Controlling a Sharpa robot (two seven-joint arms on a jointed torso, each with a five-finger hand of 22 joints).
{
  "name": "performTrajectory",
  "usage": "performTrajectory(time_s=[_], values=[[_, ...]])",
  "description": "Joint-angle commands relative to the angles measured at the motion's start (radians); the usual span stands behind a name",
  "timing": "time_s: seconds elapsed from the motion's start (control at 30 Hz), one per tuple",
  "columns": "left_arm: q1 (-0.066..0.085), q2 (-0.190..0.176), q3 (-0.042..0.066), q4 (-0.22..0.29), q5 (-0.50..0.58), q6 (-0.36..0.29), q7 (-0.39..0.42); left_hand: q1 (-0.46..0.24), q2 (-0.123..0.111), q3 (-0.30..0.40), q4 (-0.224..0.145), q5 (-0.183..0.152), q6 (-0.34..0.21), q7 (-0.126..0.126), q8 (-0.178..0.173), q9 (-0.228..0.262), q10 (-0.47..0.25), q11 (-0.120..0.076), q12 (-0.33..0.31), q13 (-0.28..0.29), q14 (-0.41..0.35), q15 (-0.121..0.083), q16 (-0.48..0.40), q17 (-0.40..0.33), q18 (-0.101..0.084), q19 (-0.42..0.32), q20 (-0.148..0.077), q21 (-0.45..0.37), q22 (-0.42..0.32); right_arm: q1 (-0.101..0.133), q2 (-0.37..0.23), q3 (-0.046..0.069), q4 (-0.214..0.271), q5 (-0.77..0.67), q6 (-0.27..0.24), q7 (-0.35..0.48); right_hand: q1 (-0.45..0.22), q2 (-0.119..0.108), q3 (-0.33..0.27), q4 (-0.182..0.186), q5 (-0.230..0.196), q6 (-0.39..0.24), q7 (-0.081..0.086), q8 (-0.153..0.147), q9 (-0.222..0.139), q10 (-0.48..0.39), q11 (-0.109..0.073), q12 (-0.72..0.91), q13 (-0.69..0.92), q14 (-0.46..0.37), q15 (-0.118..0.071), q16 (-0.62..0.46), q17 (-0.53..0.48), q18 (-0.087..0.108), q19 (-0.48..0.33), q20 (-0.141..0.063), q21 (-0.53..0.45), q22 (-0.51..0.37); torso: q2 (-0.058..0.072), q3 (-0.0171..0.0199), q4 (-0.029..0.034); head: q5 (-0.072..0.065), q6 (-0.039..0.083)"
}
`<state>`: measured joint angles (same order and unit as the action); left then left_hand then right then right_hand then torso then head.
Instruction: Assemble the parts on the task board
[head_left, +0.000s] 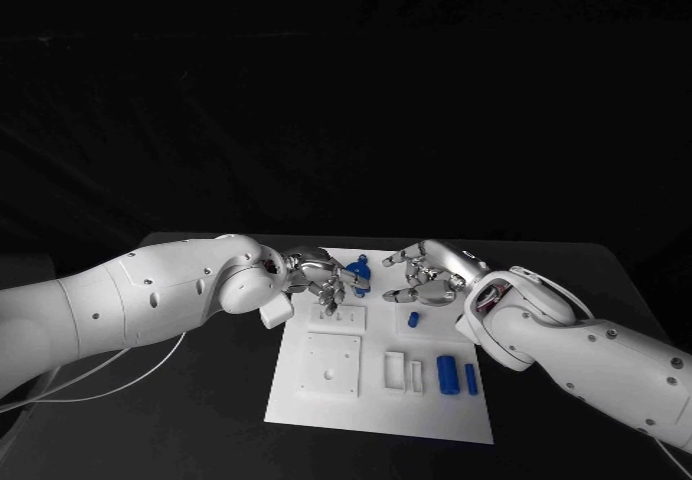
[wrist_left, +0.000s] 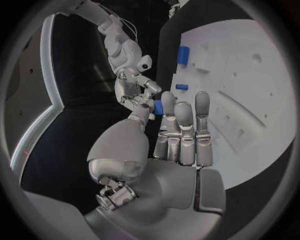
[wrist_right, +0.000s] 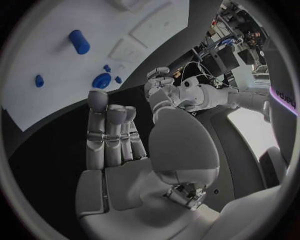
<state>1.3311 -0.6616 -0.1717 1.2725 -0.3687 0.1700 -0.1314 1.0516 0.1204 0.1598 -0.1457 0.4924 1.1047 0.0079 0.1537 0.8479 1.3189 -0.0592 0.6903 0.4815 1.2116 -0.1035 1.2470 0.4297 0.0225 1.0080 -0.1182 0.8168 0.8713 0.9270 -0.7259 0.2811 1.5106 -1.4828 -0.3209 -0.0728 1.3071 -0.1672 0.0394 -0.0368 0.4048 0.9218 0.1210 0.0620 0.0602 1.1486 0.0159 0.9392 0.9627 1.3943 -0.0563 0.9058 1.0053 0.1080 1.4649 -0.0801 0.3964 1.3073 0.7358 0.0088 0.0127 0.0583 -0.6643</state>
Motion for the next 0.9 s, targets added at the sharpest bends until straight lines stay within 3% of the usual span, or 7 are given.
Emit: performTrajectory(time_s=[0.03, 0.13, 0.37, 0.47, 0.53, 0.77, 0.9], values=[[0.007, 0.015, 0.001, -0.017, -0.046, 0.035, -0.126, 0.004, 0.014, 0.092, -0.104, 0.005, 0.012, -0.006, -0.001, 0.256, 0.008, -0.008, 0.007, 0.001, 0.009, -0.002, 0.003, 0.000, 0.000, 0.007, -0.004, -0.001, 0.002, -0.001, -0.018, 0.007, -0.013, 0.038, -0.037, 0.011, 0.008, -0.004, 0.011, -0.001, 0.012, 0.006, -0.001, -0.003, -0.001, -0.008, -0.002, -0.006, -0.011, -0.006, 0.001, -0.008, -0.007, 0.011, 0.032, 0.007, -0.009, 0.033, 0.000, -0.0004, -0.0006, -0.002, -0.001], [0.019, 0.028, 0.001, -0.032, -0.090, 0.047, -0.184, 0.004, 0.014, 0.094, -0.112, 0.010, 0.013, -0.007, -0.003, 0.259, 0.012, -0.009, 0.008, 0.002, 0.014, -0.005, 0.004, 0.000, 0.001, 0.012, -0.006, 0.000, 0.005, 0.000, -0.034, 0.017, -0.027, 0.075, -0.048, 0.017, 0.010, -0.001, 0.015, -0.003, 0.018, 0.010, -0.001, -0.002, -0.001, -0.010, -0.002, -0.007, -0.014, -0.007, 0.001, -0.011, -0.011, 0.012, 0.031, 0.007, -0.017, 0.032, -0.001, -0.0002, 0.0001, 0.000, -0.001], [0.069, 0.076, 0.001, -0.080, -0.192, 0.098, -0.310, -0.009, 0.022, 0.098, -0.120, 0.016, 0.016, -0.009, -0.003, 0.268, 0.019, -0.012, 0.013, 0.005, 0.023, -0.007, 0.008, 0.001, 0.001, 0.022, -0.009, 0.003, 0.011, 0.006, -0.052, 0.058, -0.089, 0.214, -0.084, 0.046, -0.006, 0.018, 0.039, -0.022, 0.047, 0.051, -0.004, -0.001, 0.001, -0.022, -0.007, -0.045, -0.070, -0.021, -0.001, -0.048, -0.046, 0.013, 0.027, 0.005, -0.095, 0.014, -0.002, 0.0010, 0.0004, 0.002, -0.004], [0.087, 0.107, 0.001, -0.108, -0.241, 0.151, -0.359, -0.024, 0.026, 0.109, -0.129, 0.057, 0.008, -0.008, 0.010, 0.295, 0.013, -0.012, 0.025, 0.014, 0.022, -0.008, 0.017, 0.006, 0.002, 0.022, -0.011, 0.007, 0.017, 0.018, -0.049, 0.071, -0.128, 0.284, -0.107, 0.066, -0.012, 0.025, 0.049, -0.037, 0.069, 0.063, -0.004, -0.001, 0.001, -0.024, -0.007, -0.049, -0.083, -0.024, -0.001, -0.056, -0.055, 0.013, 0.025, 0.005, -0.143, -0.003, -0.001, 0.0016, 0.0001, 0.003, -0.005], [0.093, 0.127, 0.001, -0.124, -0.267, 0.174, -0.381, -0.035, 0.026, 0.119, -0.134, 0.061, -0.004, -0.009, 0.028, 0.307, 0.008, -0.012, 0.037, 0.021, 0.020, -0.009, 0.024, 0.008, 0.003, 0.022, -0.011, 0.011, 0.026, 0.025, -0.046, 0.075, -0.148, 0.313, -0.118, 0.074, -0.027, 0.030, 0.057, -0.062, 0.076, 0.063, -0.004, -0.001, 0.001, -0.027, -0.008, -0.041, -0.094, -0.024, -0.002, -0.054, -0.060, 0.011, 0.032, 0.003, -0.155, -0.008, -0.001, 0.0020, 0.0006, 0.002, -0.005], [0.099, 0.176, -0.010, -0.155, -0.336, 0.214, -0.425, -0.045, 0.028, 0.131, -0.131, 0.068, -0.020, -0.010, 0.067, 0.300, 0.005, -0.015, 0.056, 0.025, 0.022, -0.011, 0.035, 0.008, 0.001, 0.038, -0.013, -0.014, 0.050, 0.042, -0.034, 0.083, -0.199, 0.360, -0.135, 0.089, -0.028, 0.032, 0.059, -0.069, 0.084, 0.067, -0.004, -0.001, 0.001, -0.029, -0.008, -0.039, -0.096, -0.026, -0.002, -0.054, -0.061, 0.012, 0.031, 0.004, -0.160, -0.006, 0.000, 0.0001, 0.0023, -0.001, -0.008], [0.101, 0.201, -0.025, -0.174, -0.368, 0.229, -0.429, -0.052, 0.035, 0.129, -0.131, 0.066, -0.028, -0.011, 0.082, 0.301, 0.000, -0.015, 0.065, 0.028, 0.023, -0.011, 0.036, 0.006, 0.000, 0.048, -0.014, -0.032, 0.064, 0.051, -0.027, 0.085, -0.222, 0.374, -0.141, 0.093, -0.034, 0.035, 0.060, -0.084, 0.088, 0.079, -0.005, 0.000, 0.002, -0.031, -0.008, -0.035, -0.102, -0.027, -0.002, -0.054, -0.065, 0.012, 0.030, 0.004, -0.172, -0.003, -0.001, 0.0015, 0.0038, -0.003, -0.011]])
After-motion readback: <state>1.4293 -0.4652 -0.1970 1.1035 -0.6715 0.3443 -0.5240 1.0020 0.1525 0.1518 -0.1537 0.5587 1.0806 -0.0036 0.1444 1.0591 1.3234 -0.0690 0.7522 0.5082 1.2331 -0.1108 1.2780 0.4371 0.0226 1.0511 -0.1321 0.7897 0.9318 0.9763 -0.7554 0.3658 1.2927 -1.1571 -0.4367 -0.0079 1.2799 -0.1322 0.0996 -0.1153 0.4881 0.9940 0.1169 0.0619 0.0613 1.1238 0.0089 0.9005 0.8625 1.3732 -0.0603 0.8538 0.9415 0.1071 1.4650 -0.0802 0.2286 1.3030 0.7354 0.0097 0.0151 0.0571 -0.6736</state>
